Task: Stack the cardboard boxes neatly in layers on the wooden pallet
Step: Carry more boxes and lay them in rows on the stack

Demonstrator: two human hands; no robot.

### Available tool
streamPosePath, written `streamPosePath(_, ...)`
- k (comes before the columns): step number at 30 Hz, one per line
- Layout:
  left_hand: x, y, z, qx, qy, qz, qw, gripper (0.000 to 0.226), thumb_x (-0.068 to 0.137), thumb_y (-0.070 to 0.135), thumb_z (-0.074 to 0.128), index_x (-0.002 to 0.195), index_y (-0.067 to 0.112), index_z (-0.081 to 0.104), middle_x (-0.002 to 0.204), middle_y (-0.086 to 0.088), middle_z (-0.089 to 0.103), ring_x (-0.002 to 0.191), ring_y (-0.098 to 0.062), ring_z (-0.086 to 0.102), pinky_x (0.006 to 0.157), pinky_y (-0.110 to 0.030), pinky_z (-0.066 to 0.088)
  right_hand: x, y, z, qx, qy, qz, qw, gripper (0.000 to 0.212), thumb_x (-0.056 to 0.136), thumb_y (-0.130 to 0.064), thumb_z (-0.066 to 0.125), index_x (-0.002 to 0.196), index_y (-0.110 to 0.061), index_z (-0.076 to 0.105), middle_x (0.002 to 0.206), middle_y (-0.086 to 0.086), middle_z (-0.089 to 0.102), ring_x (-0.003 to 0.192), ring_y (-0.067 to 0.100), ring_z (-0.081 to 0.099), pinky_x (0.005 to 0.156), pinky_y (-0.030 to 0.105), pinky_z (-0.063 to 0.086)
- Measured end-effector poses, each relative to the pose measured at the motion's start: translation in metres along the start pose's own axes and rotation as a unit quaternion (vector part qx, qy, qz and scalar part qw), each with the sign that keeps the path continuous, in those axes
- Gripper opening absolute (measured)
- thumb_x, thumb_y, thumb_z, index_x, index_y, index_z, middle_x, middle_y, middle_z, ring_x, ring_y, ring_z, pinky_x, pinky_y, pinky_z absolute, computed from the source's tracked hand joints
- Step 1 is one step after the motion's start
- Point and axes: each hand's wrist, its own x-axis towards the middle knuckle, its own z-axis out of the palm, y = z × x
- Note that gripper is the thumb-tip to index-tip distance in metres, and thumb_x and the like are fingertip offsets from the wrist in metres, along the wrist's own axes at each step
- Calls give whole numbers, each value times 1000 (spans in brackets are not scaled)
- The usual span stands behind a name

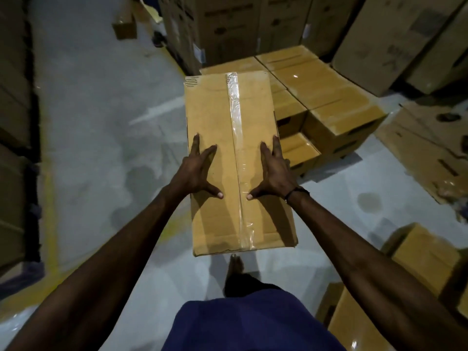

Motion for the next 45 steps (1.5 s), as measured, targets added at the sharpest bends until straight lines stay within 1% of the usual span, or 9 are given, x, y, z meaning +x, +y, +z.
streamPosePath(5,71,-28,-51,7,7,-12,1000,157,30,80,82,164,30,15,167,-5,-28,156,-42,3,120,-58,28,86,-31,-20,11,10,-4,1000,174,28,-54,102,164,-25,-2,166,-3,-31,155,43,4,121,58,21)
streamPosePath(9,123,-47,-76,9,6,-12,1000,155,33,78,83,164,30,15,167,-3,-29,156,-42,3,119,-58,29,144,-43,-32,6,16,-9,1000,171,32,-52,103,164,-24,-2,166,-3,-31,156,38,1,121,54,26)
streamPosePath(14,188,-59,-93,7,-18,-5,1000,151,37,73,86,164,31,16,167,-2,-29,157,-38,1,120,-54,27,199,-42,-39,-2,23,23,999,169,34,-52,102,164,-23,-1,166,0,-31,156,38,1,122,52,22)
streamPosePath(23,330,-81,-88,18,-94,111,989,151,40,65,96,164,30,16,167,-2,-29,157,-37,-3,121,-56,25,277,-16,-37,12,52,143,988,175,26,-58,101,164,-21,-1,168,4,-26,155,43,6,122,58,19)
streamPosePath(28,413,-79,-84,40,-162,189,968,148,43,64,96,164,32,16,166,-2,-32,156,-41,1,119,-58,28,309,-5,-33,37,81,229,969,178,23,-64,98,164,-19,-2,168,6,-26,154,45,9,121,63,24)
streamPosePath(32,472,-68,-73,54,-219,252,941,148,42,68,94,163,37,15,165,3,-34,155,-44,4,118,-61,32,319,1,-31,65,121,286,948,173,30,-58,101,164,-16,-1,168,10,-24,156,39,2,119,65,17)
streamPosePath(36,518,-52,-51,42,-265,303,914,149,39,68,95,162,39,15,164,9,-36,155,-43,-1,117,-63,32,326,18,-26,98,151,345,921,175,27,-64,99,164,-18,1,168,7,-25,155,41,7,120,62,18)
streamPosePath(39,554,-38,-28,37,-293,327,898,153,34,74,92,162,39,16,163,12,-36,156,-42,-3,117,-65,31,339,39,-25,114,159,373,907,174,27,-60,100,164,-14,4,168,10,-23,154,41,13,119,65,16)
streamPosePath(45,616,-14,21,41,-333,354,873,153,32,73,92,162,37,19,164,9,-35,155,-44,3,118,-64,30,369,106,-6,153,168,420,879,182,12,-80,87,164,-20,6,169,2,-23,151,44,26,116,65,32)
